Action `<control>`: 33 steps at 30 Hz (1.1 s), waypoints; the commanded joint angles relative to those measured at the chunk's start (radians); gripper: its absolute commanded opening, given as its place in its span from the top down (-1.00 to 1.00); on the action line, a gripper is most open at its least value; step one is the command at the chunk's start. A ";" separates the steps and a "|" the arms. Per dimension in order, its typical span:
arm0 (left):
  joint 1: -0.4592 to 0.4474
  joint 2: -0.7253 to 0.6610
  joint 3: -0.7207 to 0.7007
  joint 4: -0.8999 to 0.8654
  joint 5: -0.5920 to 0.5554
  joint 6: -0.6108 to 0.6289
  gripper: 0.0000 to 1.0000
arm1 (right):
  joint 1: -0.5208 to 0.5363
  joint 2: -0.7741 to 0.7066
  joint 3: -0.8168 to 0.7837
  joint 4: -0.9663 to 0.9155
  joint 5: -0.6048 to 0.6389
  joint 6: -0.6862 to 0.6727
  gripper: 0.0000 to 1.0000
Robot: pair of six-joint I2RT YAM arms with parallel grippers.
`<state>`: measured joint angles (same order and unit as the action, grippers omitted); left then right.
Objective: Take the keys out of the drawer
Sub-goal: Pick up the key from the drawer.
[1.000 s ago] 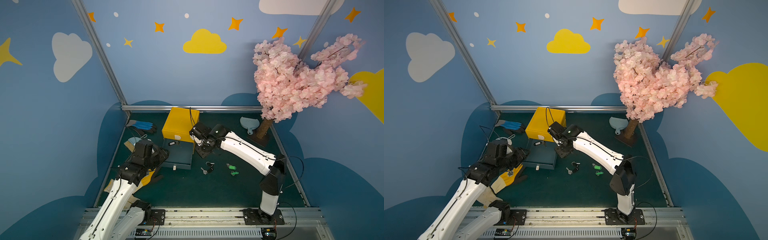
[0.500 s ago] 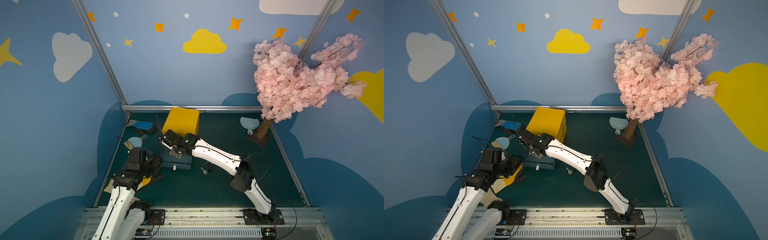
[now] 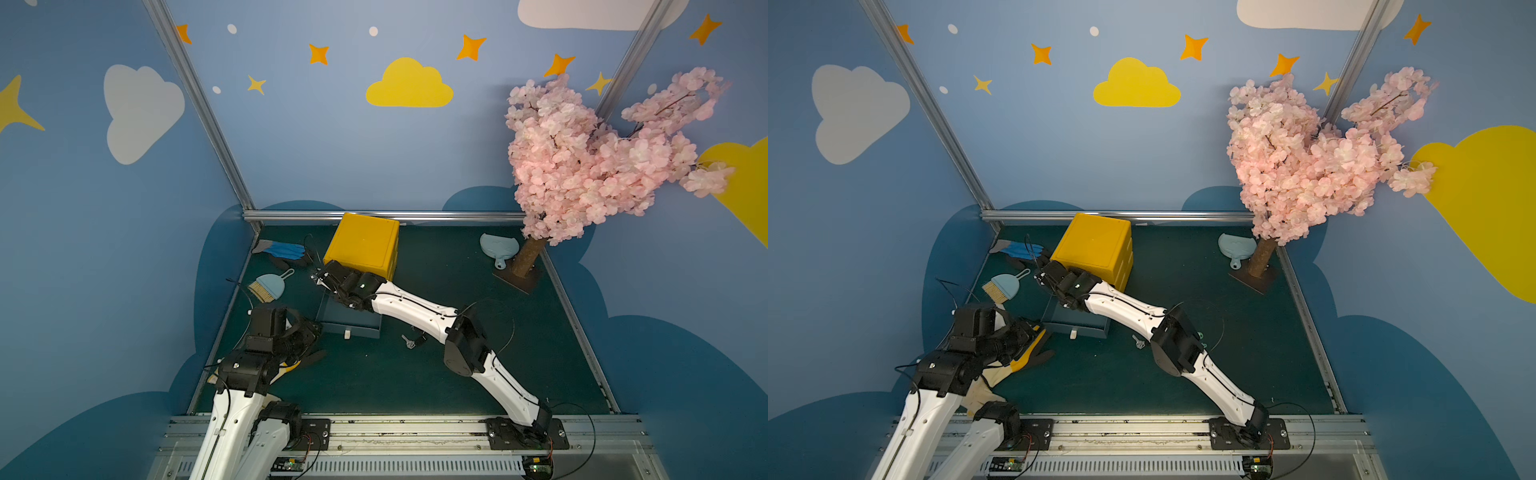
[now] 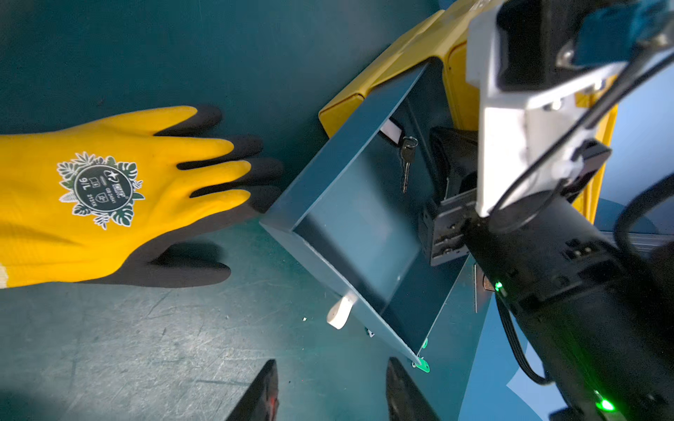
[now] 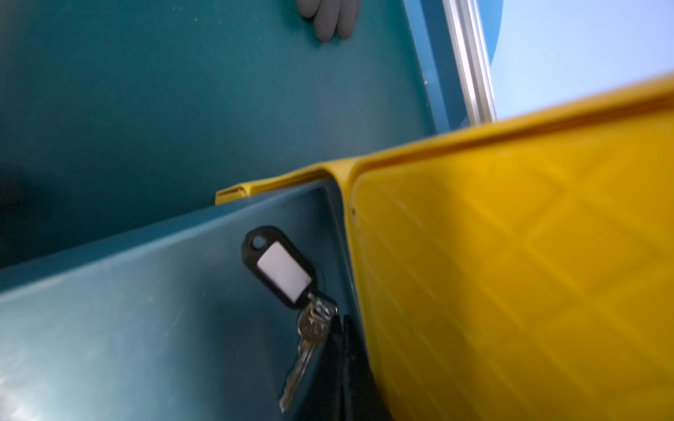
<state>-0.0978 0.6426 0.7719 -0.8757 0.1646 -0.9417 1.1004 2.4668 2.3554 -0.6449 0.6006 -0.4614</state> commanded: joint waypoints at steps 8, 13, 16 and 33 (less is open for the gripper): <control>0.006 -0.107 0.023 -0.091 -0.021 0.017 0.02 | -0.027 0.082 -0.037 0.081 0.003 0.027 0.82; 0.006 -0.156 0.024 -0.117 -0.039 0.010 0.02 | -0.024 0.105 -0.058 0.095 0.084 0.029 0.83; 0.006 -0.168 0.023 -0.124 -0.043 0.007 0.02 | -0.030 0.094 -0.099 0.139 0.093 0.020 0.84; 0.005 -0.196 -0.002 -0.092 -0.065 -0.036 0.03 | -0.021 -0.182 -0.297 -0.027 -0.324 0.135 0.91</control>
<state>-0.0963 0.4511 0.7719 -0.9791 0.1120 -0.9672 1.0786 2.3306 2.0716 -0.6041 0.3546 -0.3706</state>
